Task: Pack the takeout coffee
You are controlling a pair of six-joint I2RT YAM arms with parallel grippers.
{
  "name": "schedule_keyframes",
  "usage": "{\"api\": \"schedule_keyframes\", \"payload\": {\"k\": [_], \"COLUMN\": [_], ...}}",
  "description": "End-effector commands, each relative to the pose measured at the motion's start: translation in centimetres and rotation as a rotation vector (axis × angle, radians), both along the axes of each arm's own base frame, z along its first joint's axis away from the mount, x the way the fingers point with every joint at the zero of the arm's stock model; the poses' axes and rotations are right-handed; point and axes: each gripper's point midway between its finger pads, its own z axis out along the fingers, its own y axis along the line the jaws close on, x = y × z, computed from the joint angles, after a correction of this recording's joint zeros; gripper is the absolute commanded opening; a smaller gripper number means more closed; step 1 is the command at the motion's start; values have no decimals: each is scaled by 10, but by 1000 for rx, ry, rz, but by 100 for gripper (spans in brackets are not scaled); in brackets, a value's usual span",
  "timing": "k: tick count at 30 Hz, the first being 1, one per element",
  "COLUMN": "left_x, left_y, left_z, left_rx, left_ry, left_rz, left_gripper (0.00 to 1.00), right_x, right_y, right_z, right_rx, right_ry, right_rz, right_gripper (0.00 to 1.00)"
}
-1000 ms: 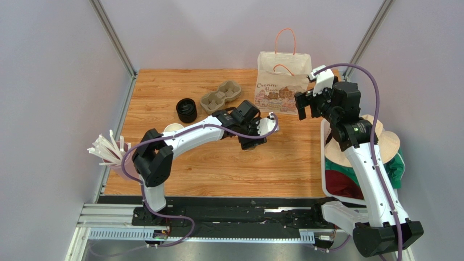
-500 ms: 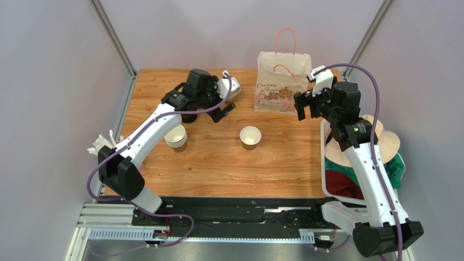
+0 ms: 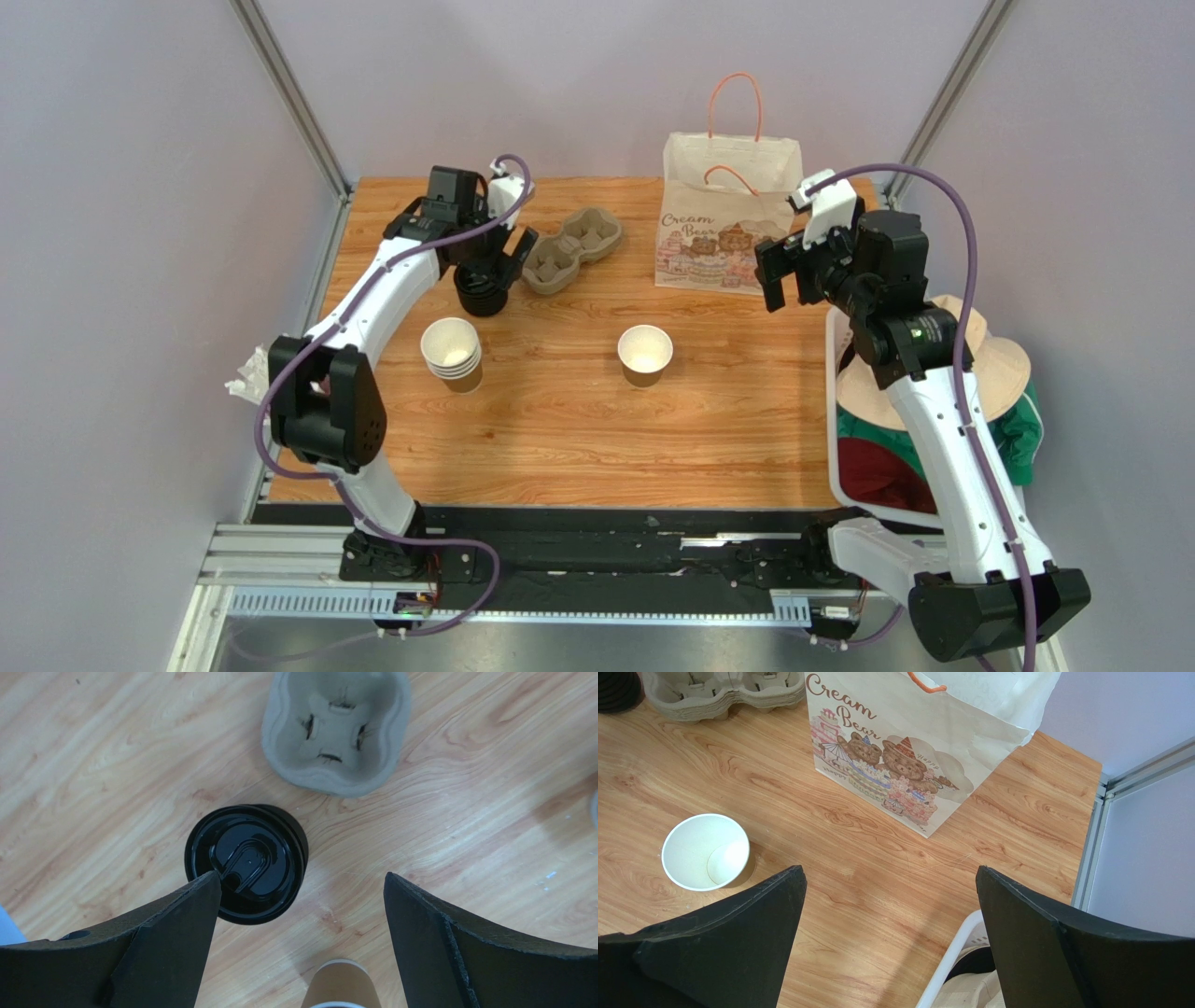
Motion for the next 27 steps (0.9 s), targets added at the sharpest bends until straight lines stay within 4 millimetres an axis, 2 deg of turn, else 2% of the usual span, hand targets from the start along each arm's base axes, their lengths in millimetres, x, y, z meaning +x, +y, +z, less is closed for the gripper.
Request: {"api": "schedule_keyframes", "payload": {"k": [1, 6, 9, 10, 13, 20, 27], "left_x": [15, 18, 19, 19, 18, 23, 26], "left_y": [11, 14, 15, 15, 15, 15, 16], "left_z": [-13, -28, -36, -39, -47, -67, -68], "left_rx": [-6, 13, 21, 23, 21, 40, 44], "left_ry": [10, 29, 37, 43, 63, 89, 85], "left_rz": [71, 75, 78, 77, 76, 79, 81], "left_gripper": [93, 87, 79, 73, 68, 66, 55], "right_x": [4, 6, 6, 6, 6, 6, 7], "right_y": [3, 4, 4, 4, 5, 5, 5], "right_z": [4, 1, -1, -1, -1, -2, -4], "right_rx": [18, 16, 16, 16, 16, 17, 15], "right_ry": [-24, -12, -8, -8, -6, -4, 1], "right_rz": [10, 14, 14, 16, 19, 20, 22], "right_gripper": [99, 99, 99, 98, 98, 98, 98]}}
